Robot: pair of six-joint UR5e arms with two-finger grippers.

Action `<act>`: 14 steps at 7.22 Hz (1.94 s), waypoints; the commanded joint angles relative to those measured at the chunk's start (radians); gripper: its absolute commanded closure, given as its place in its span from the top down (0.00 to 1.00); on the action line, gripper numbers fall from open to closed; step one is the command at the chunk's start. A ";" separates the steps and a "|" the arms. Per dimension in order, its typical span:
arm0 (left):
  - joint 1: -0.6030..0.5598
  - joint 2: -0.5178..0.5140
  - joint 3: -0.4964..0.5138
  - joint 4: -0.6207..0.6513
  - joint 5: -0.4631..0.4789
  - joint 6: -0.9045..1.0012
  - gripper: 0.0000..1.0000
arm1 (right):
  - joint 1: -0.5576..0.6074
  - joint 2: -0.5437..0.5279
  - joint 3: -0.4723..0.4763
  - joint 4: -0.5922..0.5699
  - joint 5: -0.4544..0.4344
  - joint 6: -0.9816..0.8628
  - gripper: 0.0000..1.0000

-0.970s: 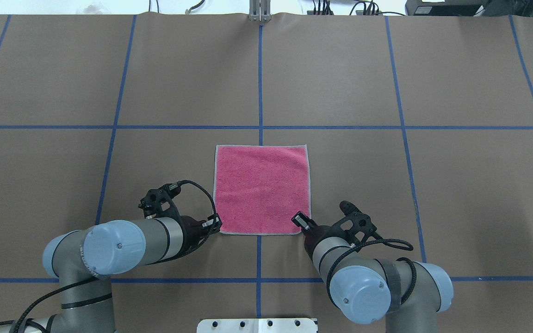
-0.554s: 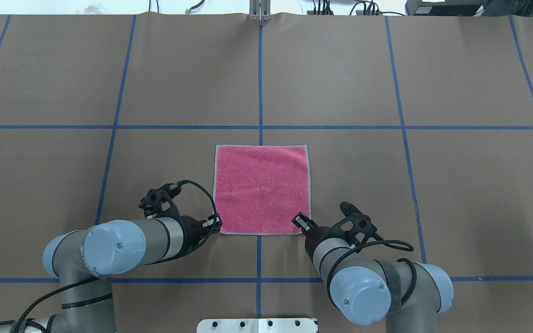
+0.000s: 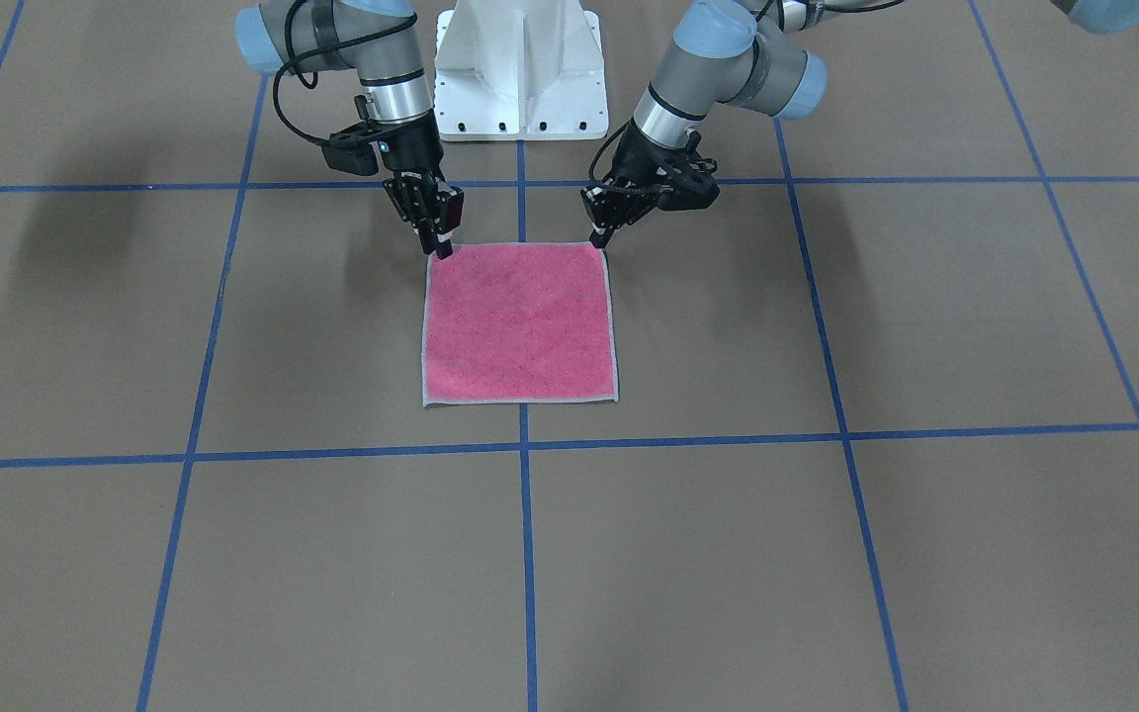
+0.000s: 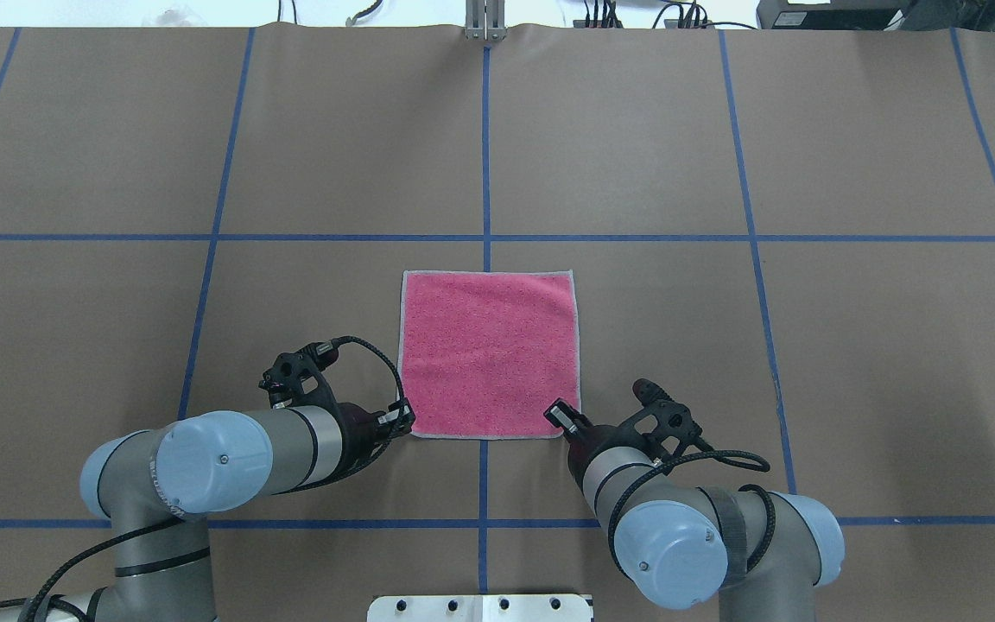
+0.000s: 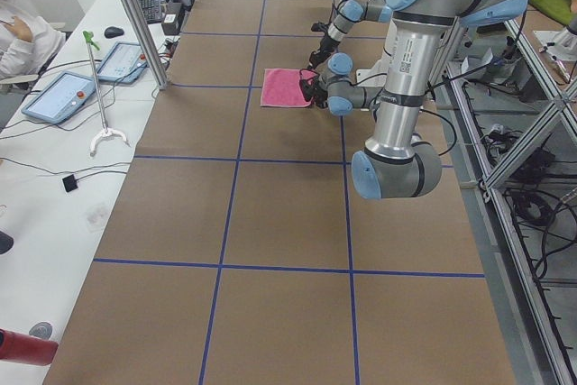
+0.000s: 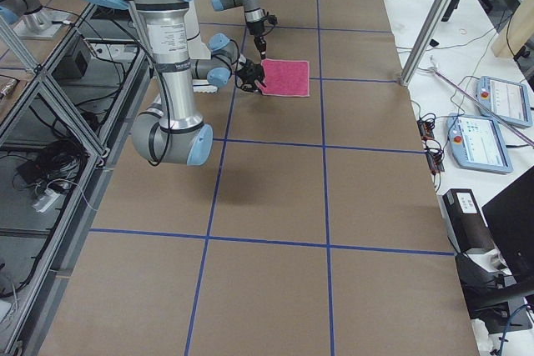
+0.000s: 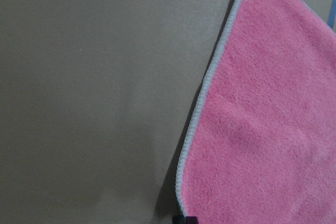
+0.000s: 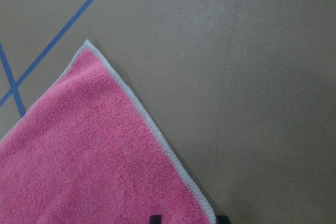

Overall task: Fold towel twice with both arms
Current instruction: 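Lower both grippers onto the two near corners of the towel and grasp, then lift the near edge with both grippers and fold it over toward the far edge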

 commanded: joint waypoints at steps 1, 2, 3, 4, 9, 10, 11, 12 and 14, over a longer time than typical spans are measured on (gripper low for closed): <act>0.000 0.000 0.000 0.000 0.000 0.000 0.00 | -0.002 -0.002 0.005 0.000 -0.006 0.000 0.22; 0.000 0.000 0.000 0.000 0.000 0.000 0.00 | -0.003 -0.005 0.005 0.000 -0.015 0.000 0.11; 0.000 0.000 -0.002 0.000 0.000 0.000 0.00 | -0.003 -0.011 0.006 0.000 -0.026 0.000 0.03; 0.000 -0.002 -0.002 0.000 0.000 0.000 0.00 | -0.005 -0.012 0.008 0.000 -0.036 0.000 0.00; -0.002 -0.005 -0.026 -0.001 -0.003 0.000 0.00 | 0.000 -0.012 0.048 -0.006 -0.069 -0.004 0.00; -0.008 0.001 -0.061 0.000 -0.014 0.002 0.00 | -0.002 -0.025 0.104 -0.032 -0.067 -0.009 0.00; -0.012 0.012 -0.090 0.002 -0.015 0.002 0.00 | -0.008 -0.043 0.179 -0.087 -0.064 -0.011 0.00; -0.017 0.027 -0.128 0.003 -0.026 0.002 0.00 | -0.017 -0.045 0.240 -0.153 -0.063 -0.011 0.00; -0.055 0.046 -0.219 0.091 -0.090 0.002 0.00 | -0.022 -0.043 0.316 -0.207 -0.058 -0.014 0.00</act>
